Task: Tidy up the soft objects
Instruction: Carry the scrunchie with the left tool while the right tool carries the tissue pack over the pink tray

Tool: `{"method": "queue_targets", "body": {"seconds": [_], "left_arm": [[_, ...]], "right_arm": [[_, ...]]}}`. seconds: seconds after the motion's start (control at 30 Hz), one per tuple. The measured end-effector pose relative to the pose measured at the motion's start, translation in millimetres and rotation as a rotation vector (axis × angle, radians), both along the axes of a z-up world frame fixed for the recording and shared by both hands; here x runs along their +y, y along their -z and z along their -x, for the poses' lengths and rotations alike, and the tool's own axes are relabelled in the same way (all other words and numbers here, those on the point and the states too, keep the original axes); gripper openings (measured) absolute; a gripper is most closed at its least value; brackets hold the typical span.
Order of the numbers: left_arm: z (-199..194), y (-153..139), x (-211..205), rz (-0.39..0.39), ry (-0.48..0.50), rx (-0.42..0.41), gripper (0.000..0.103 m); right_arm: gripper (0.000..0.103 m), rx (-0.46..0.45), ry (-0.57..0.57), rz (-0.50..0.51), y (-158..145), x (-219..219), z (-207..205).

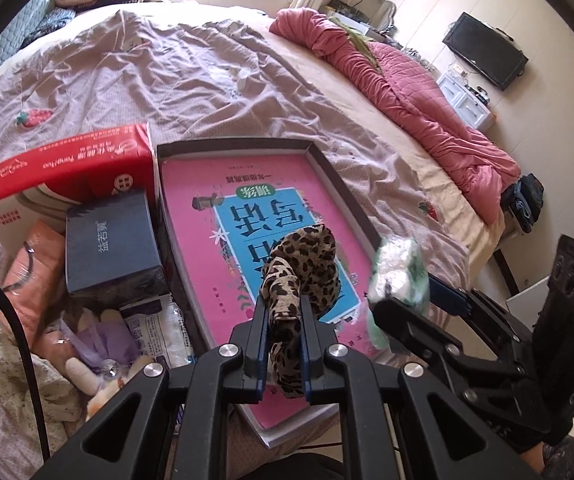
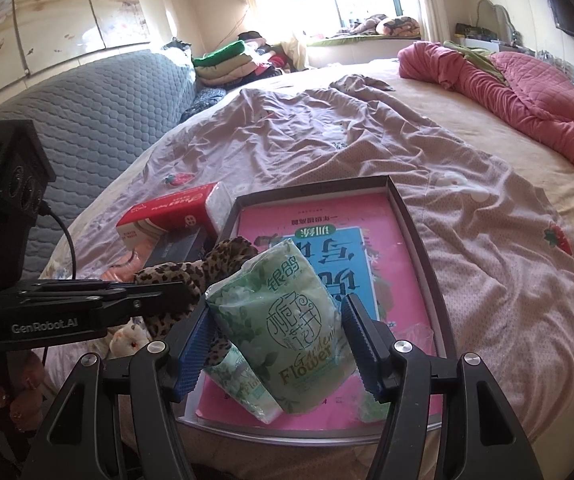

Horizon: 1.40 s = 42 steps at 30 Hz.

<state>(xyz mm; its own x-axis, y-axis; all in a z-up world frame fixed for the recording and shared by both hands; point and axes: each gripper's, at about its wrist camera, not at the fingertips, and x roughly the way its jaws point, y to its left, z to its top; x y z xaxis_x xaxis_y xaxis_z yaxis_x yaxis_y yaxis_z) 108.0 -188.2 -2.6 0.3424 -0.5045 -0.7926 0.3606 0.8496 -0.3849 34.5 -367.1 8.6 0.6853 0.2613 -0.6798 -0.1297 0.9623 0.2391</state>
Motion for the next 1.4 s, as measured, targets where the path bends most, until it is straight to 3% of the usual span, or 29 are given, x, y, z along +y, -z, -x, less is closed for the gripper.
{"method": "queue_targets", "body": {"seconds": [0.73,1.4], "left_arm": [[-36,31,-3,-0.042,-0.074,0.042,0.013],[-44,41,-18,-0.072,-0.043,0.061,0.013]], "right_arm": [[0.065,0.127,0.054,0.076,45,-1,-10],[0.066,0.167,0.086,0.125,63,-1,-12]]}}
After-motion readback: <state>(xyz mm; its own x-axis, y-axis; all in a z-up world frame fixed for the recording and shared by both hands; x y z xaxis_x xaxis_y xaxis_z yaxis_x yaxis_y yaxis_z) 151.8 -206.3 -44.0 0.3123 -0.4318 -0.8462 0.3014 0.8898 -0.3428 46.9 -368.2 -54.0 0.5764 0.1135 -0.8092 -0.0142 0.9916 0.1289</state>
